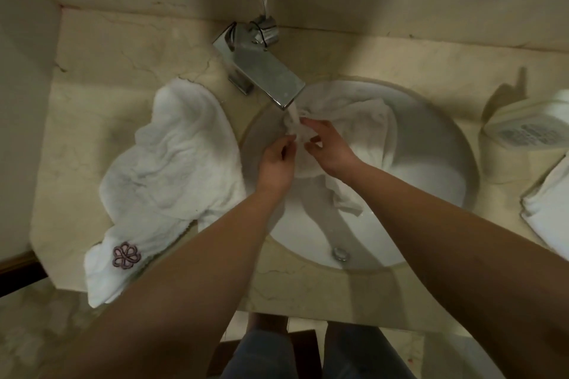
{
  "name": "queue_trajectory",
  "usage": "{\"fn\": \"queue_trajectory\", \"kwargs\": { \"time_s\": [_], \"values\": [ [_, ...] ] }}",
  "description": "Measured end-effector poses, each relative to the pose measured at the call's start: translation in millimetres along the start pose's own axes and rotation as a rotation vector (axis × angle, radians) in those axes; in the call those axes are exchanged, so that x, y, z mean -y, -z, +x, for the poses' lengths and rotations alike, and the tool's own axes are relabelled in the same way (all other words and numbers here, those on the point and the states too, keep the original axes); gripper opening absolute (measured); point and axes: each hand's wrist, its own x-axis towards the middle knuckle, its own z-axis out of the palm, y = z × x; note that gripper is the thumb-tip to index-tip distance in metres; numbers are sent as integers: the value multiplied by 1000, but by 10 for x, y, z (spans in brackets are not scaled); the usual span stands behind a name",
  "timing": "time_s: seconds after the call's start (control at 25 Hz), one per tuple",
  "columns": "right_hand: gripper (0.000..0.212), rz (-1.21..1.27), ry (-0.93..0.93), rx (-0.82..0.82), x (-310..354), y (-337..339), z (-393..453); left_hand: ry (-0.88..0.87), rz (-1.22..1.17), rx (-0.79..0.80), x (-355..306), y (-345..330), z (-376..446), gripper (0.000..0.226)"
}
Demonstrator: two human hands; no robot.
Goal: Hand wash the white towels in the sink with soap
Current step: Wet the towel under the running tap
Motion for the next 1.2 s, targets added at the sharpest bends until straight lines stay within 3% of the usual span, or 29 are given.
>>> {"fn": "queue_trajectory", "kwargs": {
  "time_s": [0.2,0.32,0.56,0.72,0.88,1.04,1.12,1.2],
  "values": [
    [25,-218,88,9,276,280,-127,-84,-23,11,-360,192,-112,18],
    [15,-208,141,-62,485,364,-336,-125,6,36,-582,289,-240,22],
    [5,-79,154,-168,829,678,-646,-167,62,157,-883,438,-509,25],
    [10,63,141,-210,1009,800,-831,-232,47,166,-1057,537,-635,30],
    [16,188,144,-278,1184,837,-972,-166,198,247,-996,639,-639,28],
    [14,223,62,-384,1196,950,-1007,-201,62,215,-1190,693,-739,19],
    [5,288,49,-356,1202,1020,-1025,-223,-19,238,-1397,703,-817,13],
    [14,362,48,-215,1273,1053,-1054,-260,-9,270,-1544,729,-845,15]
  ]
}}
